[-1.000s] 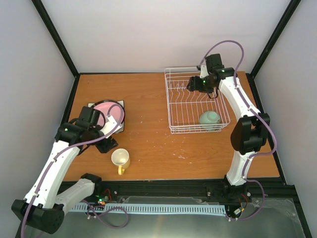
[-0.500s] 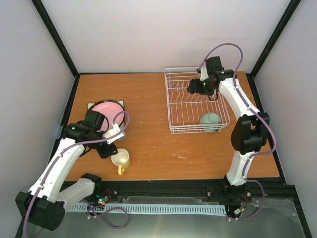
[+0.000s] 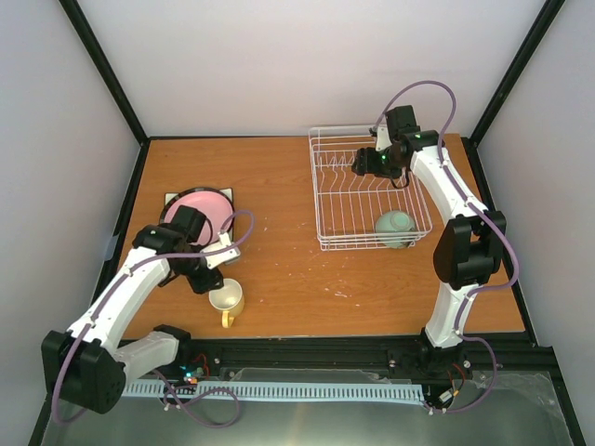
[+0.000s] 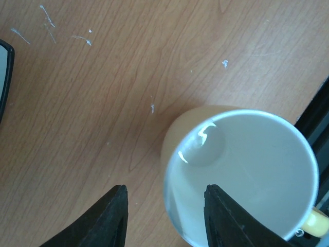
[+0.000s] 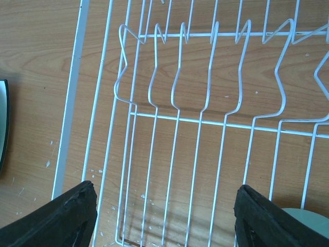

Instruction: Load the mixed dishes into the dish rack

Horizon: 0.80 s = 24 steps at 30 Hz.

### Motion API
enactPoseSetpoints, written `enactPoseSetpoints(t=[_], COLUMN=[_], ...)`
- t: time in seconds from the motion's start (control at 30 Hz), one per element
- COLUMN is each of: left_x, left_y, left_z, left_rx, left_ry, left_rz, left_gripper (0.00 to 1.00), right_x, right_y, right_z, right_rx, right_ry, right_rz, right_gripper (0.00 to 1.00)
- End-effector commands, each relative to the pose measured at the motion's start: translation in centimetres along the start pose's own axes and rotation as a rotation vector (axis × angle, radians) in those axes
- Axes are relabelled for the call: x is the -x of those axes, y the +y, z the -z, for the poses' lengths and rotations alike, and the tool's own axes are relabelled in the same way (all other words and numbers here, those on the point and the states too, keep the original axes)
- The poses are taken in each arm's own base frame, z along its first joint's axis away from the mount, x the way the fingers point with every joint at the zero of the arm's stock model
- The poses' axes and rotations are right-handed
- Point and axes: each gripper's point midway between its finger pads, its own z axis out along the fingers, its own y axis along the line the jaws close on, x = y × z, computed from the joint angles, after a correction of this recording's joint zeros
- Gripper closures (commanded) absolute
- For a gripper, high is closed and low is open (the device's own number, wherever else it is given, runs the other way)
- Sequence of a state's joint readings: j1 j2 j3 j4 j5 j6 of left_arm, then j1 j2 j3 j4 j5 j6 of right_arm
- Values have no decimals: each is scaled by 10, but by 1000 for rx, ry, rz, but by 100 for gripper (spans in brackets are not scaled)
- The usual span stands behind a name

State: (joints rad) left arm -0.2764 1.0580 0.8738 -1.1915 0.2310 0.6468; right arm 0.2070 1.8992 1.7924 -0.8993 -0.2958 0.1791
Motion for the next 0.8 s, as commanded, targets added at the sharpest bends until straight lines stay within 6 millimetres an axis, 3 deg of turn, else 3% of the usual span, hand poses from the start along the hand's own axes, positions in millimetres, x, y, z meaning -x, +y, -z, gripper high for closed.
enactPoseSetpoints(t=[0.0, 0.3, 0.57, 0.77], left_x=[11, 21, 20, 28], left_y=[15, 19, 5, 3], left_z=[-9, -28, -29, -22], left_rx=[36, -17, -81, -91], left_ry=[-14, -17, -36, -67], left_rz=[-55, -65, -35, -19], left_gripper=[59, 68, 99, 99], right_x=[13, 18, 14, 14], right_y=[1, -7, -14, -14], right_z=[15, 22, 23, 21], right_rx=[-8, -27, -42, -35], right_ry=[-54, -58, -48, -46], right_rz=[24, 18, 10, 4], right_gripper=[28, 28, 28, 28])
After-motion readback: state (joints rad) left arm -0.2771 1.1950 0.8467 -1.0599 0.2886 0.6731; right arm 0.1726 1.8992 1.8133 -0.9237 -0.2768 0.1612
